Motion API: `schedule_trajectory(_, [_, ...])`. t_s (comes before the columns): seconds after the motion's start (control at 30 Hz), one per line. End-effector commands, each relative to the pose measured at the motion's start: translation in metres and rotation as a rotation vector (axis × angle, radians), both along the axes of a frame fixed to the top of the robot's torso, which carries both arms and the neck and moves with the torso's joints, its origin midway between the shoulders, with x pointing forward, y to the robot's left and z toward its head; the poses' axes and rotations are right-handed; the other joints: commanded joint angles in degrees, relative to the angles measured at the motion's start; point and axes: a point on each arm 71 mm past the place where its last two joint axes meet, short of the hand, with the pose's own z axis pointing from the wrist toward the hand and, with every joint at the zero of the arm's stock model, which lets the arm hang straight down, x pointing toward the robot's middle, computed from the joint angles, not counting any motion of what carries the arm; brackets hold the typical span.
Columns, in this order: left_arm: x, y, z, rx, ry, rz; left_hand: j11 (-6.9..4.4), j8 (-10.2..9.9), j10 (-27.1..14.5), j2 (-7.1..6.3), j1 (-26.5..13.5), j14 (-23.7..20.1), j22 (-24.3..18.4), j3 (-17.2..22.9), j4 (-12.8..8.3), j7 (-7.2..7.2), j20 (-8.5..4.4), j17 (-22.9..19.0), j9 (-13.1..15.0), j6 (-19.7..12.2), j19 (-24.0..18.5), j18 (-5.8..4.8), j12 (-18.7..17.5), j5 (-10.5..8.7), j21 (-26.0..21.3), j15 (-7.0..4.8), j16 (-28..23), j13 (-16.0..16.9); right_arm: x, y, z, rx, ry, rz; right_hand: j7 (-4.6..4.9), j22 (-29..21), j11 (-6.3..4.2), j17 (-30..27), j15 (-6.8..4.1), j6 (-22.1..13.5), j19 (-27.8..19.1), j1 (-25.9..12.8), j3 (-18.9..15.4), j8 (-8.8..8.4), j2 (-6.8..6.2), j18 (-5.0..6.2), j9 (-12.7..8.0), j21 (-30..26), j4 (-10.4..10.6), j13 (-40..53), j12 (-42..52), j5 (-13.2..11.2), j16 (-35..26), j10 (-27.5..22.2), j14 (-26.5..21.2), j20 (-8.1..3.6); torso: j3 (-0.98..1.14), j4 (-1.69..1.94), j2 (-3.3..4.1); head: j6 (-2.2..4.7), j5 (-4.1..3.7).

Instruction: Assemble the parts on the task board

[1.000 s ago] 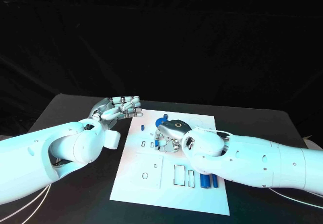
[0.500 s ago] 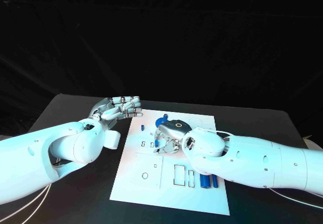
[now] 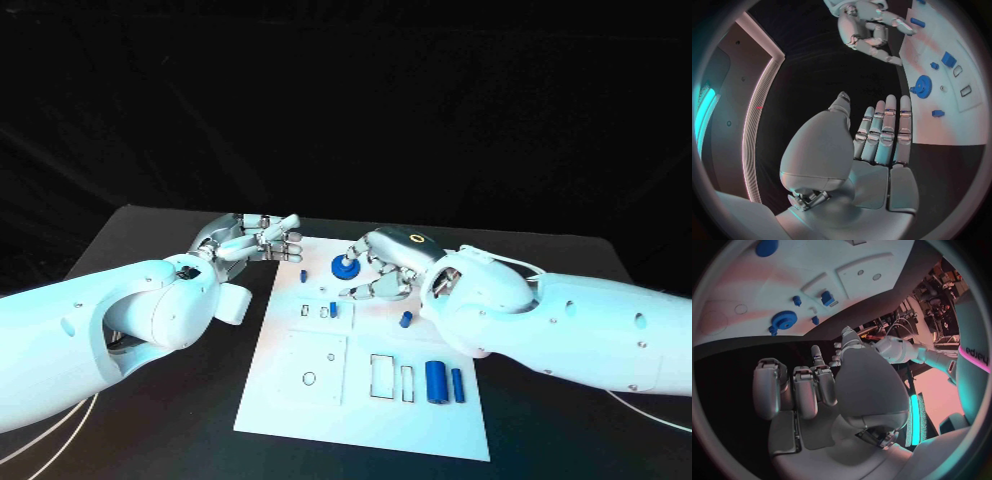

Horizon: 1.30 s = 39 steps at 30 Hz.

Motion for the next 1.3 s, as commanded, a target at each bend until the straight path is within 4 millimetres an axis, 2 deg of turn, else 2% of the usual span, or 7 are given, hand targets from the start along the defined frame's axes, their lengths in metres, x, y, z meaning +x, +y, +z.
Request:
schedule_trajectory(0.03, [0.0, -0.005, -0.003, 0.194, -0.036, -0.132, -1.78, 1.48, 4.58, 1.01, 0.53, 5.28, 1.12, -0.8, -0.05, -1.53, -1.89, 2.05, 0.61, 3.5, 3.4, 0.56, 1.77, 0.1, 2.61, -2.02, 2.61, 0.88, 0.001, -0.016, 0.003, 0.179, 0.184, -0.03, 0.0, 7.99, -0.14, 15.07, -0.21, 0.51, 0.35, -0.12, 0.24, 0.38, 0.59, -0.34, 0.11, 0.2, 0.03, 9.02, 0.44, -0.17, 0.21, 0.67, 5.87, 0.06, 0.26, -0.46, -0.61, 0.02, 0.27])
schedule_trajectory(0.27, [0.008, -0.004, -0.014, 0.483, 0.019, -0.208, -5.17, 1.99, 12.5, 1.74, 1.67, 20.27, 6.33, -0.35, 0.27, -3.89, -7.25, 13.07, 1.36, 6.12, 12.76, 0.87, 6.0, 0.05, 12.65, -6.35, 15.84, 4.24, 0.004, -0.064, 0.013, 0.252, 0.278, -0.124, -0.31, 7.75, -0.44, 14.51, -0.48, 1.24, 0.11, -0.1, 0.12, 0.89, 1.43, -0.23, 0.34, -0.28, -0.03, 9.01, 0.48, 0.71, -0.05, 0.71, 5.72, -0.19, 0.83, -0.71, -1.51, -0.38, 1.12])
schedule_trajectory(0.37, [0.012, -0.01, -0.016, 0.613, 0.043, -0.232, -7.03, 3.26, 15.38, 1.73, -1.85, 22.15, 25.78, -0.71, 0.18, -5.57, -9.75, 44.16, 2.98, 8.0, 21.25, -1.72, 11.41, 0.41, 28.67, -8.01, 45.41, 9.17, 0.005, -0.083, 0.013, 0.256, 0.308, -0.169, -0.55, 7.26, -0.67, 13.65, -0.71, 1.57, -0.36, -3.11, -1.57, 1.18, 1.65, -0.03, 0.47, -1.17, 0.11, 8.95, 0.45, 2.86, -0.48, 0.7, 5.49, -0.43, 0.9, -0.32, -2.04, -0.47, 0.97])
schedule_trajectory(0.47, [0.017, -0.014, -0.015, 0.724, 0.078, -0.249, -7.62, 4.57, 12.5, 1.66, -3.9, 21.28, 43.66, 1.43, 0.21, -6.42, -11.08, 61.82, 6.23, 7.73, 25.84, -4.2, 20.36, 1.92, 42.04, -8.79, 61.24, 18.76, 0.005, -0.094, 0.013, 0.255, 0.316, -0.197, -0.65, 7.27, -0.75, 13.55, -0.79, 1.74, -0.36, -3.48, -2.09, 1.33, 1.65, -0.03, 0.54, -1.21, 0.09, 8.96, 0.47, 3.17, -0.53, 0.73, 5.46, -0.51, 1.0, -0.36, -2.35, -0.88, 0.8])
schedule_trajectory(0.67, [0.029, -0.026, -0.009, 0.939, 0.122, -0.28, -8.08, 6.9, 10.63, 0.3, -6.3, 22.38, 59.37, 2.64, 0.61, -6.58, -11.22, 70.58, 11.23, 8.05, 32.38, -6.56, 32.42, -0.08, 51.1, -8.84, 68.4, 31.57, 0.007, -0.105, 0.014, 0.237, 0.296, -0.238, -0.84, 7.29, -0.93, 13.33, -0.95, 2.09, -0.34, -4.49, -2.97, 1.66, 1.84, -0.03, 0.69, -1.29, 0.25, 8.94, 0.48, 3.57, -0.65, 0.77, 5.4, -0.66, 1.34, -0.46, -2.72, -1.14, 1.07])
schedule_trajectory(0.97, [0.037, -0.056, -0.011, 1.115, 0.16, -0.332, -7.65, 8.63, 8.38, 0.3, -8.18, 24.47, 72.06, 3.76, 0.59, -6.62, -11.31, 79.55, 16.07, 5.97, 39.57, -8.96, 39.35, -0.11, 57.1, -8.55, 75.29, 39.33, 0.008, -0.113, 0.015, 0.216, 0.258, -0.279, -0.9, 7.04, -0.99, 12.87, -1.0, 2.19, -0.57, -4.8, -3.29, 1.77, 1.81, 0.08, 0.74, -1.73, 0.25, 8.97, 0.5, 3.75, -0.88, 0.81, 5.28, -0.71, 1.5, -0.24, -2.84, -1.39, 1.59])
schedule_trajectory(1.3, [0.043, -0.077, -0.019, 1.193, 0.203, -0.361, -7.81, 10.33, 10.54, 0.21, -10.19, 24.88, 76.02, 3.95, 0.6, -6.86, -11.45, 80.9, 19.34, 5.24, 41.75, -9.78, 48.14, -0.16, 58.74, -8.66, 76.33, 48.43, 0.009, -0.114, 0.015, 0.198, 0.25, -0.286, -0.98, 6.93, -1.07, 12.65, -1.07, 2.29, -0.67, -4.71, -3.49, 1.88, 1.8, 0.12, 0.79, -1.96, 0.16, 8.78, 0.36, 4.35, -0.99, 0.68, 5.22, -0.77, 1.39, -0.24, -2.66, -1.69, 1.83])
